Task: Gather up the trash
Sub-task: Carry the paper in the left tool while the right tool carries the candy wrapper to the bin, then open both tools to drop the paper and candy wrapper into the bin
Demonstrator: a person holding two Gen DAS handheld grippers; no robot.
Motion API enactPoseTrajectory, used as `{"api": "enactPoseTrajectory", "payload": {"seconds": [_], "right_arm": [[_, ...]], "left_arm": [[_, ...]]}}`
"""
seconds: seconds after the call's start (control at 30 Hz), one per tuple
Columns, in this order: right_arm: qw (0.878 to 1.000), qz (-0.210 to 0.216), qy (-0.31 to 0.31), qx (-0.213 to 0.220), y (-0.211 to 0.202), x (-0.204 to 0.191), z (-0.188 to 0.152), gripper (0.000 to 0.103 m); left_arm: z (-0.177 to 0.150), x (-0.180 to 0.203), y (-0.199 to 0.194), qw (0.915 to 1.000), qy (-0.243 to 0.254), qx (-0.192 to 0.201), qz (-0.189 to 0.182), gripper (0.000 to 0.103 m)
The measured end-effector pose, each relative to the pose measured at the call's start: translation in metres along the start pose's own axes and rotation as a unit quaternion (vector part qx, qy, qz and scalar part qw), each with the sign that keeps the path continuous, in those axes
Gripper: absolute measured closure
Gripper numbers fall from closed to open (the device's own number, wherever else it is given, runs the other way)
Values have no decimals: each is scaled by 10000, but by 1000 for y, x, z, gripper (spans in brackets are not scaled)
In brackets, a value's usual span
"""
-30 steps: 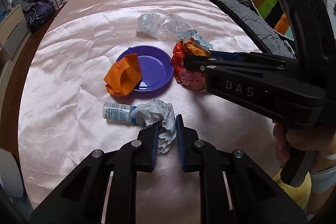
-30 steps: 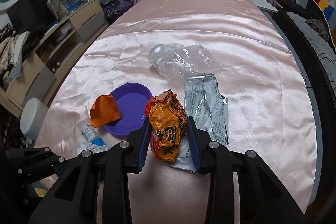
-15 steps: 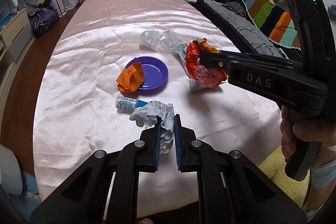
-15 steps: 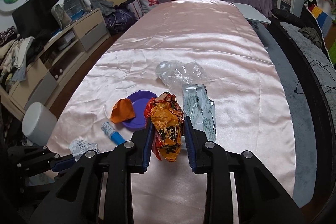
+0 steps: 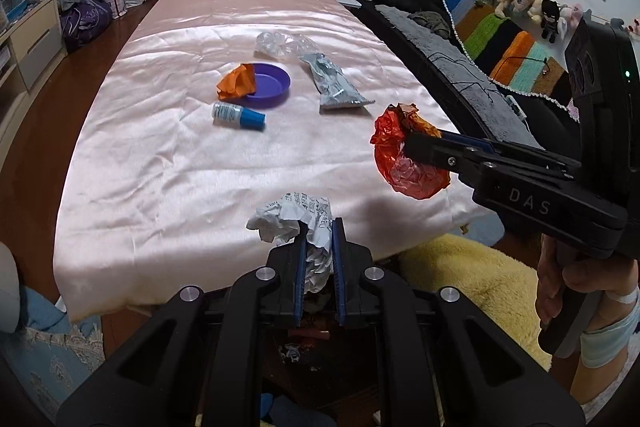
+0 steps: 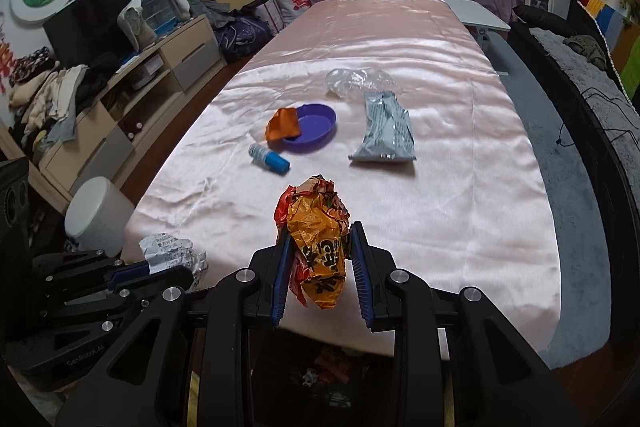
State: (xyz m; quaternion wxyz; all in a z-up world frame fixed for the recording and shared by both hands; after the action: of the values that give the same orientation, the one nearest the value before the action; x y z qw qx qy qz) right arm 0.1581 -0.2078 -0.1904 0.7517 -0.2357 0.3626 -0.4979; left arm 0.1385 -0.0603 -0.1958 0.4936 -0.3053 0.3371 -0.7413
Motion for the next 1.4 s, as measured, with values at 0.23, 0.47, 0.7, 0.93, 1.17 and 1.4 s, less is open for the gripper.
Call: {"api": "enactPoseTrajectory", "payload": {"seconds": [0.23,0.47,0.7,0.93,1.17,1.4], "right_arm": [[9994,90,183,-272,-4,-2,-50,73],[9974,16,424,-589,2,6,-92,73],[9935,-127,683,-902,13,18,-125,73],[9908,-158,740,-1119,23,19,-137,71],[9901,-151,880,-1085,22,23,-136,52],[9897,-169,1060,-951,16,31,-131,39]], "left_arm": [[-42,13,-2,9997,86,-223,-20,92],[-78,19,11,9984,40,-559,-107,92],[-107,19,35,9951,-80,-964,-193,92],[-122,24,54,9909,-96,-1322,-235,91],[-123,20,56,9904,-160,-1365,-157,67],[-118,13,50,9920,-181,-1252,-12,50]]}}
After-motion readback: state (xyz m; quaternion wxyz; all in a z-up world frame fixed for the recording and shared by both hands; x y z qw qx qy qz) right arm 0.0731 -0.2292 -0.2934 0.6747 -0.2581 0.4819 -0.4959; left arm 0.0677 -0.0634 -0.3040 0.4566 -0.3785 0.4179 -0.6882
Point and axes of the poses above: each gripper's, at about its wrist camera, not at the fingertips, and y roughly the way its jaws point, x to its right, z to its top, the point moved 3 cm from there along y, roughly the way its jaws point, and after that the axes turned 7 degrees about z, right-handed, at the moved point
